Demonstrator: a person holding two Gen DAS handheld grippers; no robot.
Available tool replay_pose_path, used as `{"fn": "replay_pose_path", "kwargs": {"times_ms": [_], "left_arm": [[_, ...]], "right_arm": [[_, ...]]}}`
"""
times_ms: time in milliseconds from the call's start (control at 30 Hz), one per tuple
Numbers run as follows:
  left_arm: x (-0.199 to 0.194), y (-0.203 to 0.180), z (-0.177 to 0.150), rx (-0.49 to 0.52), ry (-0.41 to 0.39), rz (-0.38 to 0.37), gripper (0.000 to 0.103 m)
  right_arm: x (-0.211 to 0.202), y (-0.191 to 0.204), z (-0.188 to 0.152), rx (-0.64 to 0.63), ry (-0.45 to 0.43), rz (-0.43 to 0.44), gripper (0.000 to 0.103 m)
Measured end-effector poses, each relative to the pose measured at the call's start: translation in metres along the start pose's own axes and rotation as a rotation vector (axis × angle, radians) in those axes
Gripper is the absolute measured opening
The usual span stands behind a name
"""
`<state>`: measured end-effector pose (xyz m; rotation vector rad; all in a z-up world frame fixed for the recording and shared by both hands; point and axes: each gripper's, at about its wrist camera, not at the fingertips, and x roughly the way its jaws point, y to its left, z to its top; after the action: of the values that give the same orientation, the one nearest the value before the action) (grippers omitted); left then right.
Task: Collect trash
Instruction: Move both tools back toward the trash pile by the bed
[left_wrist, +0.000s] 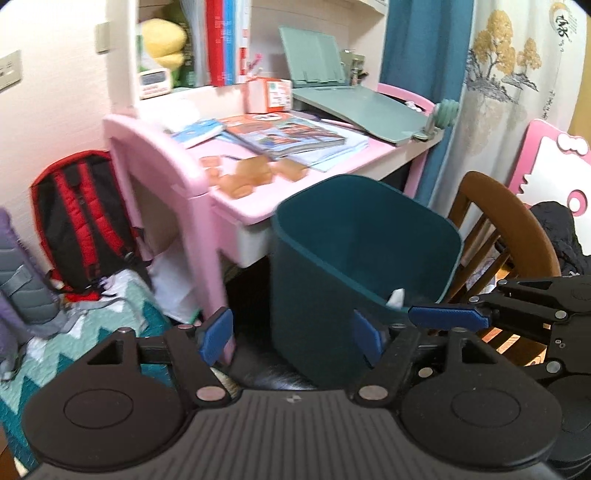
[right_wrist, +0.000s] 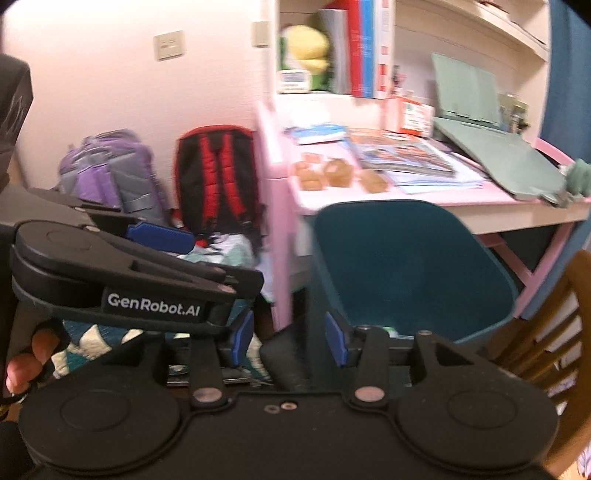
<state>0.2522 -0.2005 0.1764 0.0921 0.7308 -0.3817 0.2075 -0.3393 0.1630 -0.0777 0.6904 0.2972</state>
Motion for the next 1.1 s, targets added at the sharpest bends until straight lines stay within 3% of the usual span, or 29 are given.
{"fn": "replay_pose_path", "kwargs": {"times_ms": [300, 633, 833, 1100], "left_arm": [[-0.034, 0.060, -0.047, -0.077, -0.012, 0.058, 0.082], [-0.044, 0.149, -0.112, -0.199, 0.010, 0.152, 0.086], [-0.036, 0.206, -0.163, -0.273, 0.023, 0.192, 0.094], [0.008, 0.285, -0.244, -0.374, 0.152, 0.247, 0.094]], "right_arm": [[0.014, 0.063, -0.008, -0.072, 0.020, 0.122, 0.045], [0.064, 0.129, -0.027, -0.124, 0.079, 0.284, 0.047], [0.112, 0.174, -0.049, -0.172, 0.138, 0.342, 0.048], [0.197, 0.230, -0.102, -0.251, 0.240, 0.381, 0.048]]}}
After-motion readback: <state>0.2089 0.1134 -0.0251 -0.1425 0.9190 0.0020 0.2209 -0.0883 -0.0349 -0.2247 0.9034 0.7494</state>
